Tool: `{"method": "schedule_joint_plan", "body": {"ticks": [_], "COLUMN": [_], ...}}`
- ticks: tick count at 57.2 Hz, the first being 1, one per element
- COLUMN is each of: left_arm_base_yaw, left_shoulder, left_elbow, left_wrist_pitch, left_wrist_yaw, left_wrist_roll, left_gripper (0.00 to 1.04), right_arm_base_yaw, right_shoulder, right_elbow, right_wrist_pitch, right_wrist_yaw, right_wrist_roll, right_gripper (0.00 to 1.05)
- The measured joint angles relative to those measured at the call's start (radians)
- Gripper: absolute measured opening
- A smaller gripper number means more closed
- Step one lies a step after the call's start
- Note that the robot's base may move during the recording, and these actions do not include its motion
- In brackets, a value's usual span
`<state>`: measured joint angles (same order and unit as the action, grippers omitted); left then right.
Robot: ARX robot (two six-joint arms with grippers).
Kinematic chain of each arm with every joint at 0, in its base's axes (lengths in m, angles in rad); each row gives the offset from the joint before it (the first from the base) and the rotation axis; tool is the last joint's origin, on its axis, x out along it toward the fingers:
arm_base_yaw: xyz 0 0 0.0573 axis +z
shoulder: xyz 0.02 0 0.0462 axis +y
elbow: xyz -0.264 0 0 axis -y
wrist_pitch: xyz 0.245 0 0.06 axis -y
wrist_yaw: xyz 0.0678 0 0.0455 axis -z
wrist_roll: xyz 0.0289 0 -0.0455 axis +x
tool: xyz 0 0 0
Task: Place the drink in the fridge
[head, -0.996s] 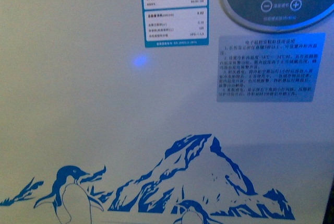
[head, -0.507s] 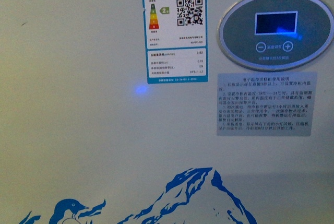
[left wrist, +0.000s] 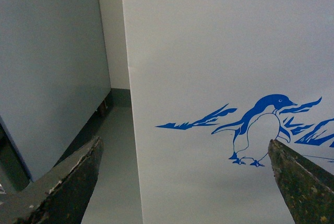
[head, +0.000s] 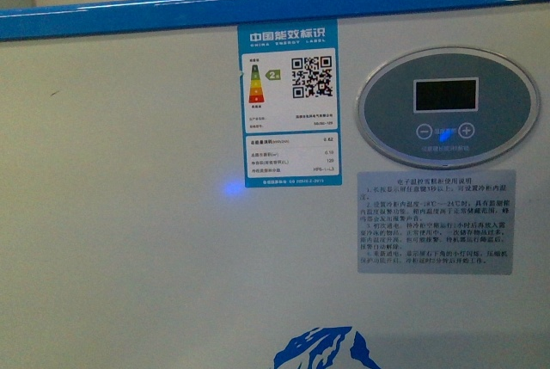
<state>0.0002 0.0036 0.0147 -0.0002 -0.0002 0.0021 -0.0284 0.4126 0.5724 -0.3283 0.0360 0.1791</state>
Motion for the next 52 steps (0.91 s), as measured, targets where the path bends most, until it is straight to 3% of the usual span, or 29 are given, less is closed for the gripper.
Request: {"method": "schedule_joint_plan", "body": {"ticks": [4,5,6,21,29,35,52], "left_arm_base_yaw": [0.0,0.0,0.0,0.0,0.0,0.0,0.0], "left_shoulder": [0.0,0.0,0.0,0.0,0.0,0.0,0.0], "left_elbow": [0.0,0.0,0.0,0.0,0.0,0.0,0.0], "left_wrist_pitch": [0.0,0.0,0.0,0.0,0.0,0.0,0.0], "left_wrist_yaw": [0.0,0.0,0.0,0.0,0.0,0.0,0.0], "left_wrist_roll": [0.0,0.0,0.0,0.0,0.0,0.0,0.0], "left_gripper": [0.97,0.97,0.97,0.97,0.97,0.97,0.97], "right_arm_base_yaw": [0.127,0.296,0.294,0.2,0.064,0.01,0.051], "right_shoulder": [-0.034,-0.055,-0.057,-0.071,-0.074,-0.075,-0.079], "right_elbow": [-0.02,-0.087,-0.095,-0.123,-0.121,-0.121,-0.121], "right_wrist_pitch": [0.048,0.151,0.154,0.198,0.185,0.18,0.15], "right_wrist_yaw": [0.146,0.387,0.393,0.359,0.283,0.246,0.181], "right_wrist_roll": [-0.019,-0.076,-0.08,-0.09,-0.086,-0.082,-0.023], "right_gripper": [0.36,0.36,0.36,0.36,0.36,0.36,0.36]}}
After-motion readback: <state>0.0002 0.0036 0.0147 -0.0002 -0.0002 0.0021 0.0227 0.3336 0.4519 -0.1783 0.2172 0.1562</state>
